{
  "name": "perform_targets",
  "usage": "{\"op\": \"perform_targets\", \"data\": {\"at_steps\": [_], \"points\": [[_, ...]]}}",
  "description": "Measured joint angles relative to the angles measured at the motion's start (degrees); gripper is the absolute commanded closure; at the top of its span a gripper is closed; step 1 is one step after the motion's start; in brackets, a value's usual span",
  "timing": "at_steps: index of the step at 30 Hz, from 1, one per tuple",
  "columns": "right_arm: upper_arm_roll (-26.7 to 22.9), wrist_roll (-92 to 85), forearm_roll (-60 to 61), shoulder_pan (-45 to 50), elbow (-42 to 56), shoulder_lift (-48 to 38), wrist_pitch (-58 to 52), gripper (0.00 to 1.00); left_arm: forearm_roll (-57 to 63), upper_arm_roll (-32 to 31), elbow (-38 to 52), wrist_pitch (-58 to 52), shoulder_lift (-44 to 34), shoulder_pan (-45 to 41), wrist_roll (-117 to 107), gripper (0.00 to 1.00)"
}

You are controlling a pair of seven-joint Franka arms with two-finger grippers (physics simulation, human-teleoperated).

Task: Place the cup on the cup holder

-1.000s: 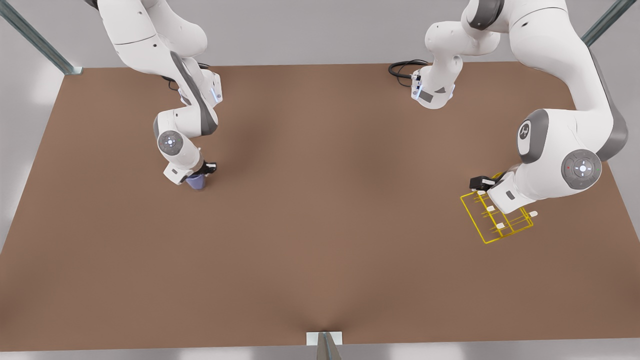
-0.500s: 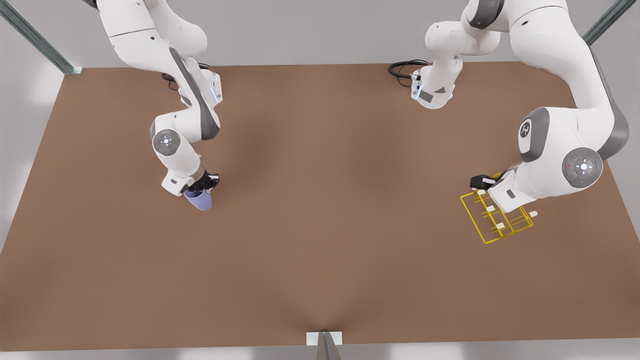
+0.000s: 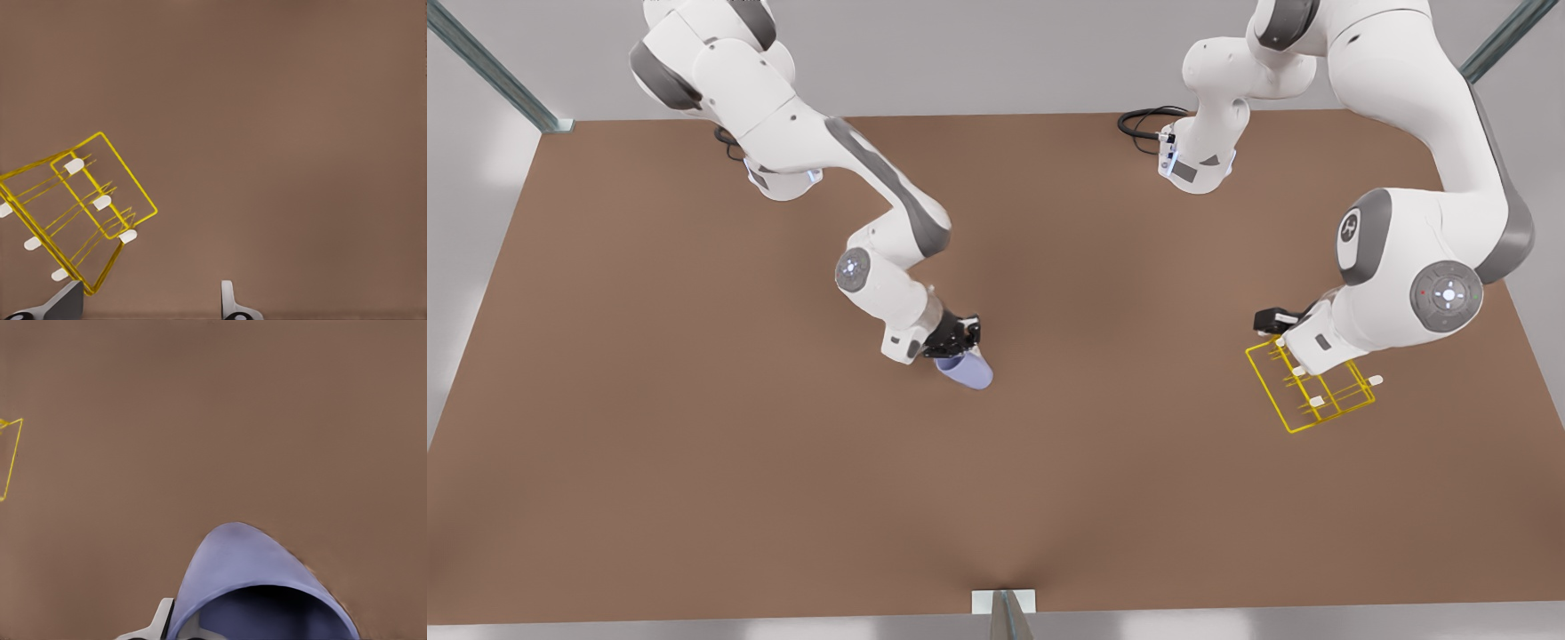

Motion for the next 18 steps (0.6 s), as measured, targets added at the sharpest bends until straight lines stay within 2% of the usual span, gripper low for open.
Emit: {"op": "perform_targets", "data": {"at_steps": [4,7,12,18], "points": [[-1.41,-11.29,40.46,1.89,3.97,3.74,-6.09,0.79,0.13,0.06,0.00,-0.52,-0.07,-0.01,-0.15,0.00],[-1.72,-20.49,58.50,2.17,6.78,6.62,-12.92,0.79,0.20,0.08,0.00,-0.82,-0.15,-0.01,-0.29,0.00],[-1.65,-35.02,73.49,3.56,12.08,15.99,-23.54,0.79,0.26,0.04,0.00,-1.09,-0.08,-0.01,-0.49,0.00],[-2.34,-50.06,78.68,2.89,14.62,22.63,-36.23,0.79,0.27,0.04,0.00,-1.02,0.22,-0.15,-0.68,0.00]]}}
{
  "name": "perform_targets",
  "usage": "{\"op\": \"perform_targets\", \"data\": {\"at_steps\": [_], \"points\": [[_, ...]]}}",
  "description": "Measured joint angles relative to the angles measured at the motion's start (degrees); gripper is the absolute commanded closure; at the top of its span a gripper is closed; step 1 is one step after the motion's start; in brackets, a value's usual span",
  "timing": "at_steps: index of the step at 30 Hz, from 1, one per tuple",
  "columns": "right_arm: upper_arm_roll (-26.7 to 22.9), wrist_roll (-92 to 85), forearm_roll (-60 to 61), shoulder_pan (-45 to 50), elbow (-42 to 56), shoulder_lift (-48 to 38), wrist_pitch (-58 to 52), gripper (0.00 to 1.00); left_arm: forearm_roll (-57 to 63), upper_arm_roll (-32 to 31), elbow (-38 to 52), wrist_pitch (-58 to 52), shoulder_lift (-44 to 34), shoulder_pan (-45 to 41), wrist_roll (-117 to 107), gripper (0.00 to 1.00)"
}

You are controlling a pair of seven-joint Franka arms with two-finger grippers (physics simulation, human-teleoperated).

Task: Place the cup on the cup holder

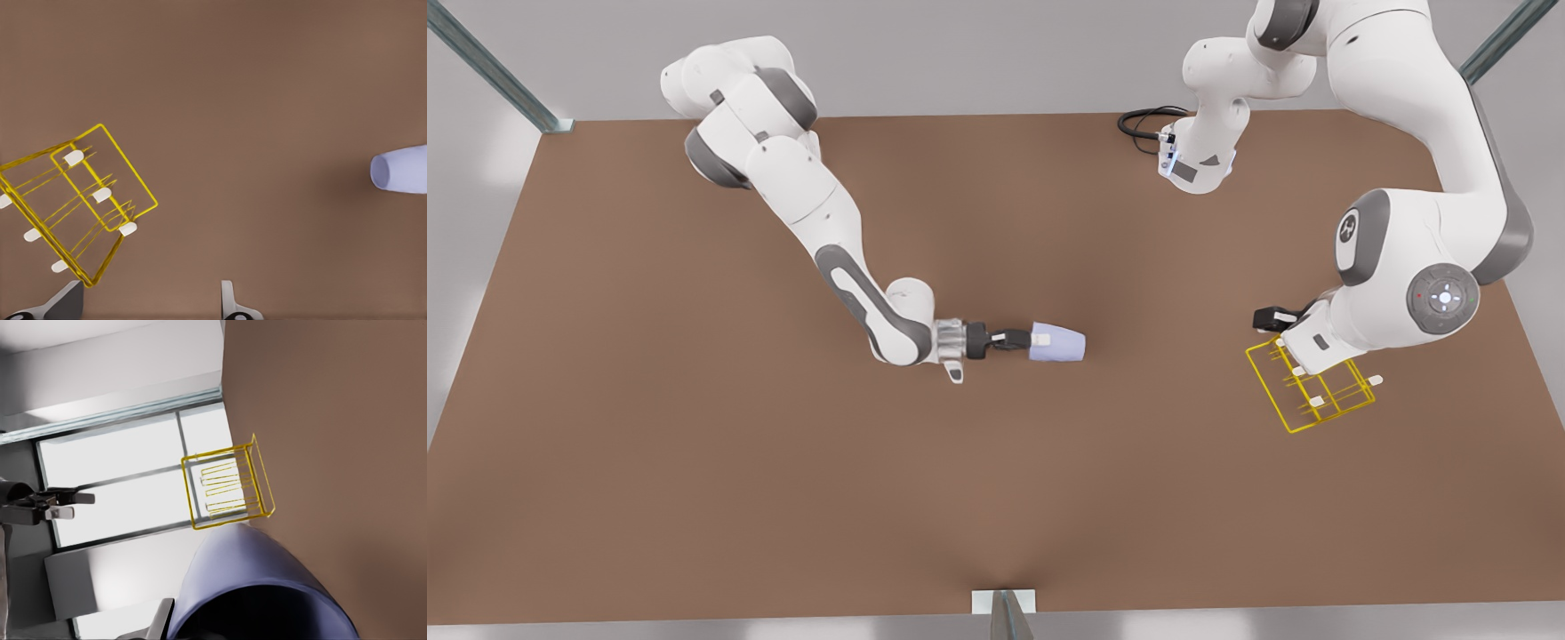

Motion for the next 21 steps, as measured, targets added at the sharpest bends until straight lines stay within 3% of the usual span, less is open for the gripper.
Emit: {"op": "perform_targets", "data": {"at_steps": [10,19,20,21], "points": [[-1.67,-17.79,1.06,1.97,1.20,3.81,-6.96,0.79,-0.07,-0.04,0.02,0.20,0.32,-0.39,-0.22,0.00],[-3.12,-27.34,-0.95,4.38,1.47,4.49,-0.57,0.79,-0.05,-0.04,0.06,0.83,0.60,-0.89,-0.37,0.00],[-3.14,-28.13,-1.03,4.51,1.49,4.35,0.15,0.76,-0.04,-0.04,0.05,0.86,0.59,-0.97,-0.42,0.00],[-3.18,-28.83,-1.09,4.69,1.50,4.16,0.81,0.29,-0.03,-0.04,0.05,0.88,0.59,-0.99,-0.47,0.00]]}}
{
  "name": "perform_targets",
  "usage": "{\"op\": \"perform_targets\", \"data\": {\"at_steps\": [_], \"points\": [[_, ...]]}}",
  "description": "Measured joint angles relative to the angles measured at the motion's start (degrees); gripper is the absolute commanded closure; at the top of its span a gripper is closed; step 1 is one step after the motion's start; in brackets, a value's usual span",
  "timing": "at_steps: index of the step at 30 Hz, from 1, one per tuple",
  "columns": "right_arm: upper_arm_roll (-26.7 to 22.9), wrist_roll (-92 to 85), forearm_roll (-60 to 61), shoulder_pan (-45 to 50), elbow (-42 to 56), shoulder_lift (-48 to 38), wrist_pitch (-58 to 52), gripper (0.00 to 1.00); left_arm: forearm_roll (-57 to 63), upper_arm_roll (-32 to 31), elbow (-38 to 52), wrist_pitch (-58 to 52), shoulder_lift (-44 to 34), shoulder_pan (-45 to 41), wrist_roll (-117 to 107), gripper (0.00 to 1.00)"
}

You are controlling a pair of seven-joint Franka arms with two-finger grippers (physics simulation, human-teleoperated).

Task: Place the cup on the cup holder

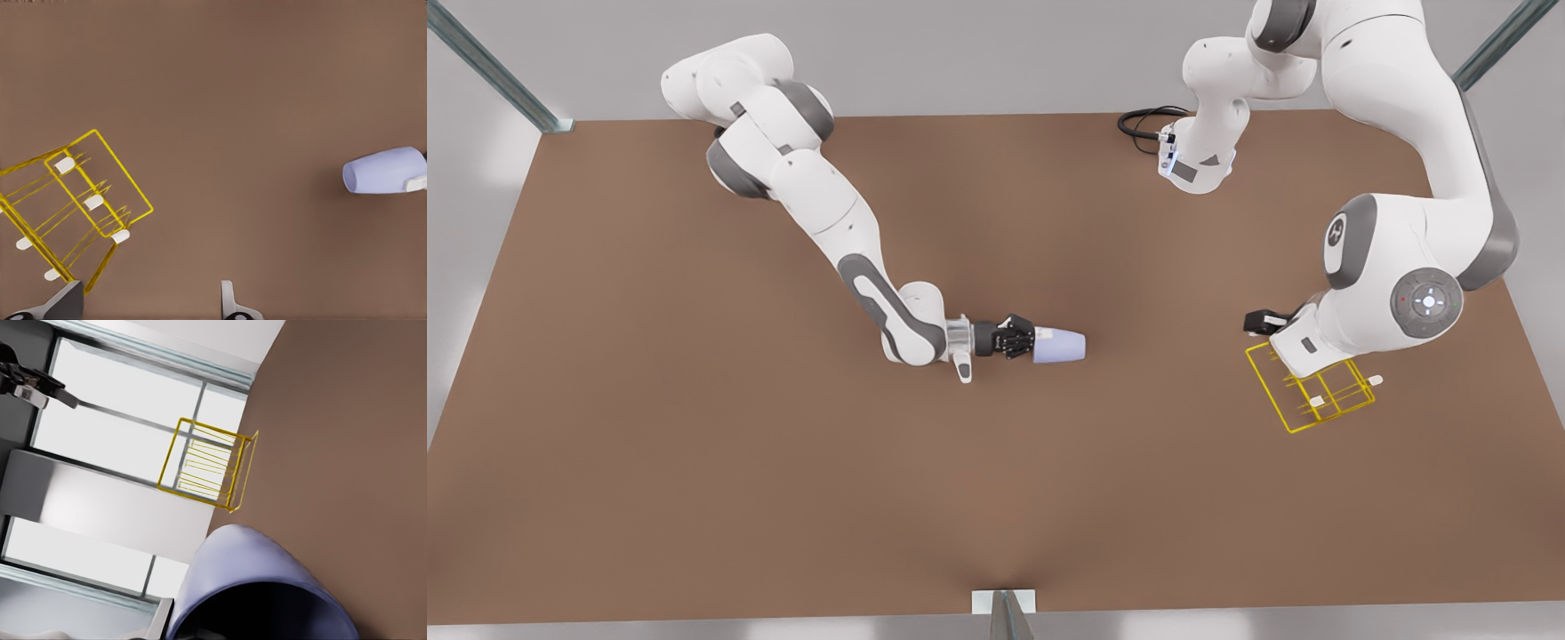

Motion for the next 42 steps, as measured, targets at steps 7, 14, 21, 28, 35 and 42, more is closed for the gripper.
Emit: {"op": "perform_targets", "data": {"at_steps": [7,14,21,28,35,42], "points": [[-0.10,-3.98,-0.20,-0.07,-0.16,-0.25,2.52,0.13,0.03,0.00,-0.02,0.05,-0.04,-0.01,-0.30,0.00],[-0.30,-6.65,-0.43,-0.30,-2.52,-2.76,4.05,0.13,0.03,0.00,-0.05,0.01,-0.01,-0.04,-0.55,0.00],[-0.39,-8.52,-0.58,-1.22,-8.32,-7.09,5.74,0.13,0.03,0.00,0.02,-0.08,-0.13,-2.04,-1.92,0.00],[-0.35,-10.56,-1.61,-4.17,-17.83,-12.30,6.07,0.13,0.02,0.00,0.01,-0.08,-0.08,-3.27,-3.44,0.00],[-1.24,-12.47,-7.11,-11.91,-31.36,-24.67,5.90,0.13,-4.38,-0.04,-0.03,2.74,-0.29,-9.92,-11.87,0.00],[-19.12,-0.77,-73.46,-20.67,-9.78,-42.64,-14.01,0.13,-7.27,0.05,-0.79,15.64,6.08,-23.49,-39.26,0.00]]}}
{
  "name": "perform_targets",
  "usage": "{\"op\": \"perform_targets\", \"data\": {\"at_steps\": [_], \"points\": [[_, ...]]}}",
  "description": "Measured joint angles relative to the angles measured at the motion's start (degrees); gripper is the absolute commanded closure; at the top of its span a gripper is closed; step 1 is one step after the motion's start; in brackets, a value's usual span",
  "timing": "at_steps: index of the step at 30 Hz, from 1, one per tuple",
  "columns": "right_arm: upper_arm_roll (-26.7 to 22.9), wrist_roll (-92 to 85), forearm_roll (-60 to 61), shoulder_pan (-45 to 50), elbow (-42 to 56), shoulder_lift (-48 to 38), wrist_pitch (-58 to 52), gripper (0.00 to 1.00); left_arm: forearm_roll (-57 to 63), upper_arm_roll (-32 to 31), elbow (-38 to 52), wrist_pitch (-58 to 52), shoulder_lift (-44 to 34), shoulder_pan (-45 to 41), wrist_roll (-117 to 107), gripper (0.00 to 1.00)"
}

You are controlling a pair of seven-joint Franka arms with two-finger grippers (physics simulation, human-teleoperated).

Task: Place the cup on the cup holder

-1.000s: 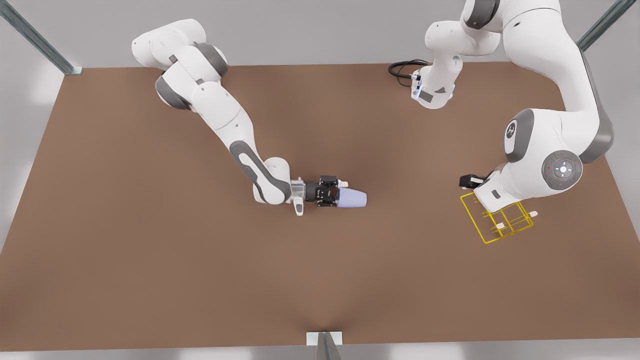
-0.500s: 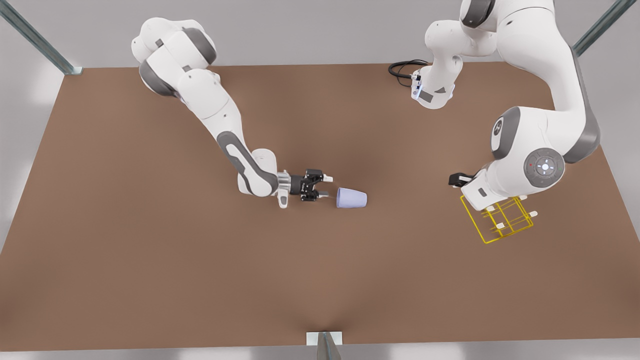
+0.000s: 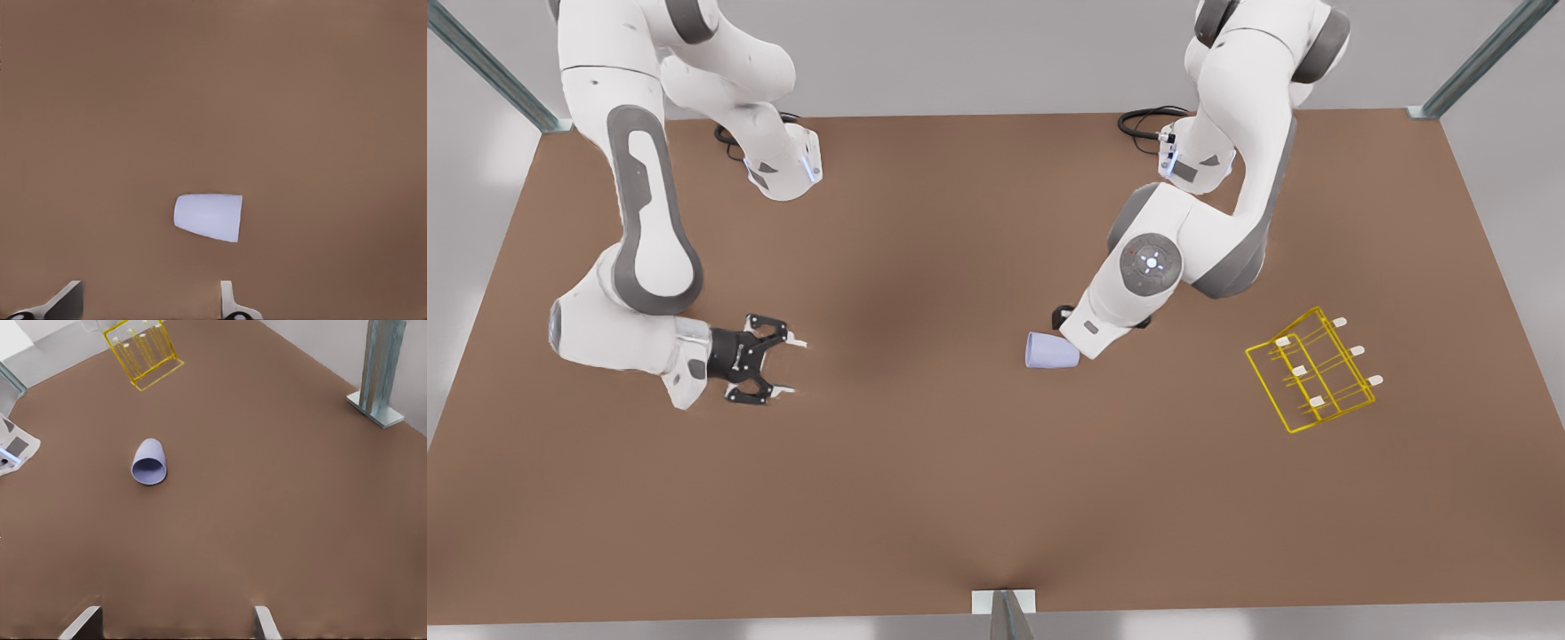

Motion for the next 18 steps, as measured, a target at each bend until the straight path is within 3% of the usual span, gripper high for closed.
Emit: {"op": "perform_targets", "data": {"at_steps": [2,6,11,18], "points": [[0.10,7.91,-16.74,0.45,9.17,-3.81,-7.58,0.00,0.42,0.06,-3.97,4.85,-0.03,-0.76,-9.47,0.00],[-0.36,22.11,-32.29,-7.79,17.28,-5.15,-17.24,0.00,2.16,0.33,-16.86,15.16,-4.46,-1.96,-27.30,0.00],[-0.43,35.88,-37.68,-6.17,21.69,-3.14,-21.90,0.00,4.88,0.24,-20.58,24.32,-2.43,-3.28,-50.70,0.00],[-0.41,49.82,-38.20,-6.33,23.19,-2.34,-24.00,0.00,4.14,-0.05,-22.58,28.53,-1.49,-3.89,-77.75,0.00]]}}
